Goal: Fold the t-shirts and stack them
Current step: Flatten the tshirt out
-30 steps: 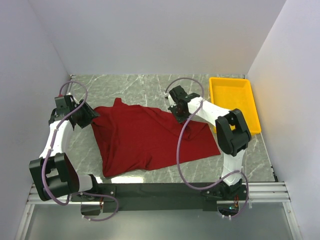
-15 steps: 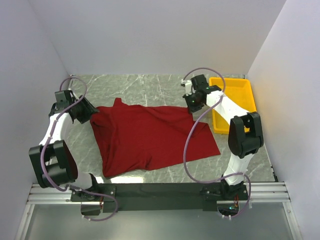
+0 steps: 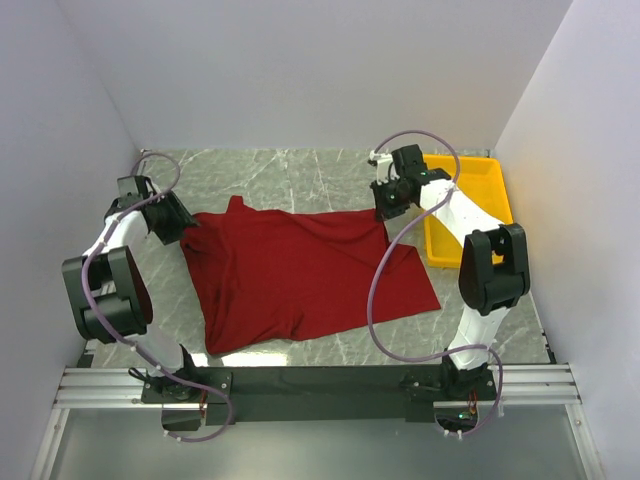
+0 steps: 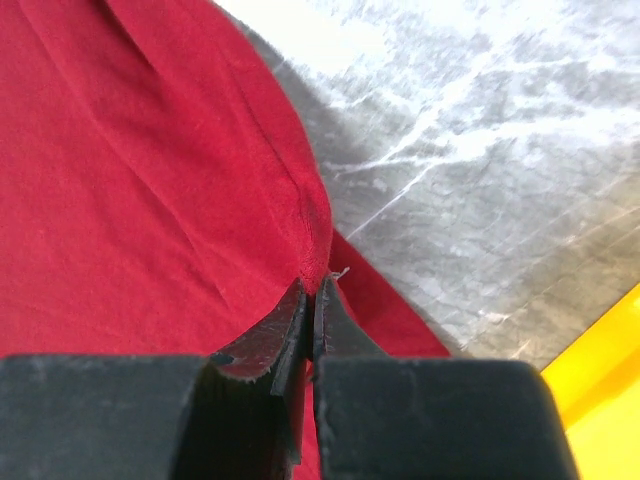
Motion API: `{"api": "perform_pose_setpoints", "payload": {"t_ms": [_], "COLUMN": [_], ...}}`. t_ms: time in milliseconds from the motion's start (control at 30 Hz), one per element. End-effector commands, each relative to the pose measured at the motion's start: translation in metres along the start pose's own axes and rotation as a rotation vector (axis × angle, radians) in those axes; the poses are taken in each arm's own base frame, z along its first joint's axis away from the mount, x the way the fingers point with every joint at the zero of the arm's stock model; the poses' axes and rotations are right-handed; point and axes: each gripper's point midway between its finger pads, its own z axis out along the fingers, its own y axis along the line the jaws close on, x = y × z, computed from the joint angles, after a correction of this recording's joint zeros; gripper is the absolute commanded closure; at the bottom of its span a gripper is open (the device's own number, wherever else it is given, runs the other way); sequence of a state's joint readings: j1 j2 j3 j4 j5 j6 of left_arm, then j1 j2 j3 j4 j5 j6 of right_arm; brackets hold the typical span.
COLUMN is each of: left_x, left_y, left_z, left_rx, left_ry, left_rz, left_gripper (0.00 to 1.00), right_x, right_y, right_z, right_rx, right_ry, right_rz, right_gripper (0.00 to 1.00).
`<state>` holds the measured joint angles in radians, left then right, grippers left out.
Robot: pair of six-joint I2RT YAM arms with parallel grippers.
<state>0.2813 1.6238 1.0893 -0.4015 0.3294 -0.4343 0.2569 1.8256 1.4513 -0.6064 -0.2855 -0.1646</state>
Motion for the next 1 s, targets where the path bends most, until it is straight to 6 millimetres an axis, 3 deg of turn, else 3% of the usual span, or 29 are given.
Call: {"api": "perform_pose_setpoints", "payload": {"t_ms": [0, 167, 433, 733, 967], "left_x": [-0.027, -0.040, -0.037, -0.013, 0.003], "left_y": [0.007, 0.014, 0.036, 0.037, 0.047], "left_z": [-0.001, 0.014, 0.026, 0.040, 0.025], "left_rx": [-0.057, -0.102, -0.197, -0.176, -0.251], "left_ry": [-0.057, -0.057, -0.011, 0.081, 0.106], "left_rz": [0.059, 0.036, 0.063, 0.038, 0.036], "left_gripper": [0.42, 0.43, 0.45, 0.56, 0.54], "right_x": [-0.043, -0.054, -0.064, -0.066, -0.066], "right_y": [-0.006, -0.008, -0.012, -0.020, -0.022], "right_z": [-0.016, -0.013, -0.010, -0.008, -0.012], "right_rx": [-0.007, -0.025, -0.049, -0.049, -0.049], "right_ry": [-0.132, -0.149, -0.163, -0.160, -0.168], "right_rz": [0.001, 0.012, 0.047, 0.069, 0.080], "right_gripper": [1.00, 1.00, 1.00, 1.00, 1.00]}}
